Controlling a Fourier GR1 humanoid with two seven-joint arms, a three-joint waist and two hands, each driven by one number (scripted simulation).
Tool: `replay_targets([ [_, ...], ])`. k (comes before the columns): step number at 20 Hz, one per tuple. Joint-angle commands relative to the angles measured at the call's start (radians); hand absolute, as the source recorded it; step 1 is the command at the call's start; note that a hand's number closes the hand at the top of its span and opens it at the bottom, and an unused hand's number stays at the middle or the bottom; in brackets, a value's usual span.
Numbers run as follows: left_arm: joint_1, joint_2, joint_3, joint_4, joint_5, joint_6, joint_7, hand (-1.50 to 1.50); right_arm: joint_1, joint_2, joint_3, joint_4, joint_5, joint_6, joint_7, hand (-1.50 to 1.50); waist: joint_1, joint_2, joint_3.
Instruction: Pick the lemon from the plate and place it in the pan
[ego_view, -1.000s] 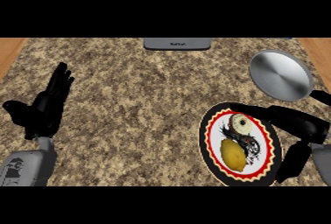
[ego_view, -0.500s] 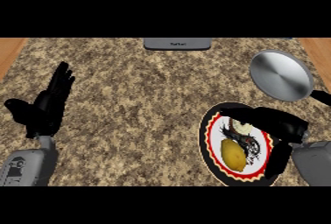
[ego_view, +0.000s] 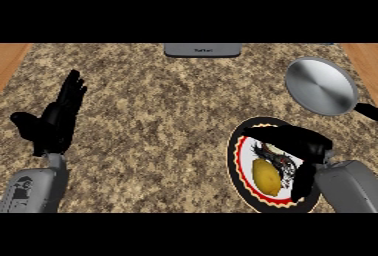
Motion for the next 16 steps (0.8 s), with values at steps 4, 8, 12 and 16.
replay_targets([
  [4,-0.008,-0.009,0.009,-0.003,0.001,-0.021,0.023,0.00,0.051,0.022,0.041,-0.005,0.103,-0.018,-0.045,-1.50,-0.002,0.000,0.000],
  [8,0.046,0.000,0.029,-0.016,0.001,-0.037,-0.029,0.00,0.057,0.037,0.053,0.024,0.148,-0.026,-0.057,-1.50,-0.001,0.000,0.000],
  [12,-0.026,-0.013,0.019,-0.022,-0.013,-0.015,0.060,0.00,0.036,0.055,0.049,0.092,0.185,-0.028,-0.079,-1.50,-0.002,0.000,0.000],
  [16,0.023,-0.003,0.021,-0.084,-0.014,-0.027,0.073,0.00,0.069,0.102,0.086,0.052,0.194,-0.010,-0.071,1.50,0.000,-0.001,0.000],
])
